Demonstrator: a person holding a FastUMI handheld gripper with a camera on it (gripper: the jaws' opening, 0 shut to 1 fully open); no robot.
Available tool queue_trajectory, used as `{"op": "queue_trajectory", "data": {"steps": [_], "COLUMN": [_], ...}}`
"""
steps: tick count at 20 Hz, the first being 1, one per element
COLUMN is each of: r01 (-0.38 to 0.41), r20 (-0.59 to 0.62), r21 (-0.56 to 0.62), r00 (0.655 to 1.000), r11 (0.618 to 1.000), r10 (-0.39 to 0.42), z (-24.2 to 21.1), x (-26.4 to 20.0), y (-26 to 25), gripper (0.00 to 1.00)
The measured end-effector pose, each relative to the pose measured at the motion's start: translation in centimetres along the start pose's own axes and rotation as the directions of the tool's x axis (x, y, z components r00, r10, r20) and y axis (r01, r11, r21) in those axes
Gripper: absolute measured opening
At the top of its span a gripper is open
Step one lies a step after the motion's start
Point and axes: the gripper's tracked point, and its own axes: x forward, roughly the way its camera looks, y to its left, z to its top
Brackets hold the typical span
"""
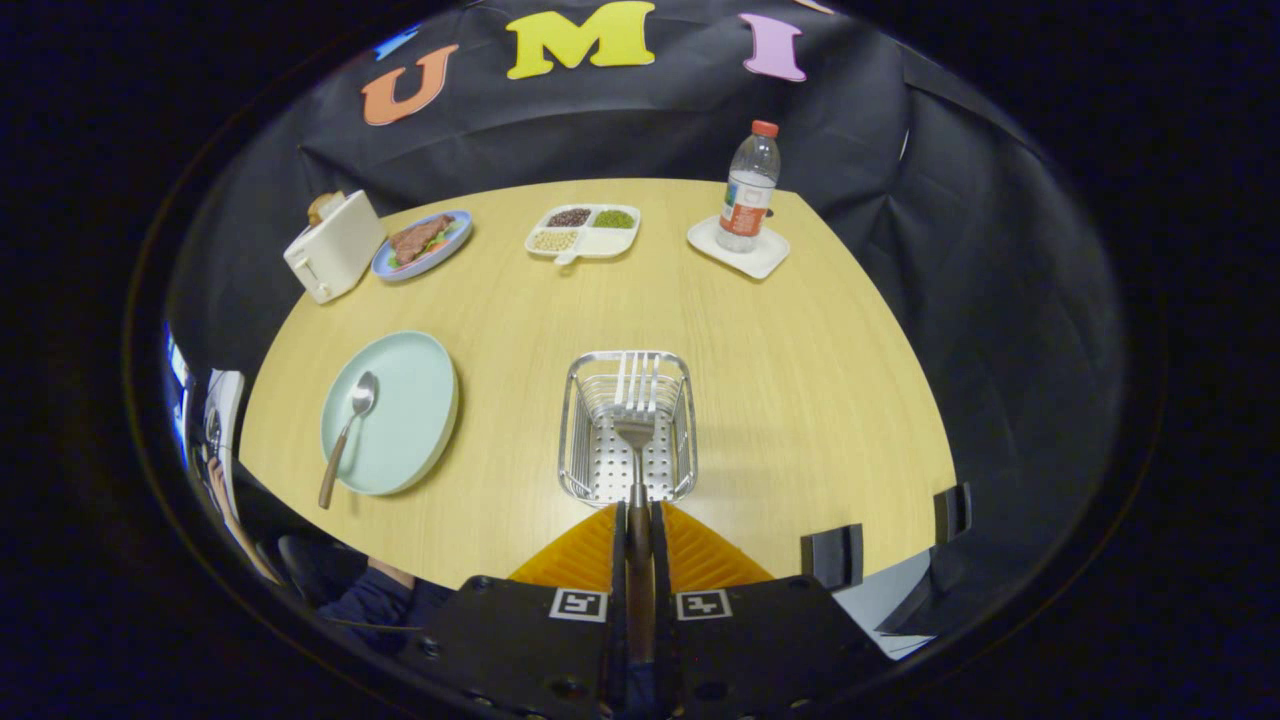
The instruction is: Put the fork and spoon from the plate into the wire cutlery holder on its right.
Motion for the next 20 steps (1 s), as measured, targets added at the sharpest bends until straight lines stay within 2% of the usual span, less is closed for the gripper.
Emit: {"op": "queue_trajectory", "data": {"steps": [1, 2, 7, 9, 12, 15, 17, 18, 20], "r01": [0.007, -0.001, 0.015, -0.015, -0.039, -0.016, -0.004, 0.006, 0.042], "r20": [-0.003, 0.0, 0.044, 0.018, -0.089, -0.122, -0.089, -0.058, 0.01], "r21": [0.005, 0.001, -0.026, -0.033, -0.051, -0.088, -0.07, -0.071, -0.085], "r00": [1.0, 1.0, 0.999, 1.0, 0.995, 0.992, 0.996, 0.998, 0.999], "r11": [1.0, 1.0, 1.0, 0.999, 0.998, 0.996, 0.998, 0.997, 0.995], "r10": [-0.007, 0.001, -0.014, 0.016, 0.034, 0.005, -0.002, -0.01, -0.041], "z": [0.3, 0.3, 1.7, 1.5, 0.6, 1.7, 3.2, 3.9, 4.9], "x": [-0.3, -0.3, -1.8, -1.9, -1.7, -1.4, -1.5, -1.8, -2.4], "y": [-0.3, -0.1, -0.3, 0.4, 0.5, -0.4, -0.7, -1.0, -1.5], "gripper": [0.1, 0.06, 0.06, 0.06, 0.06, 0.06, 0.12, 0.3, 0.53]}}
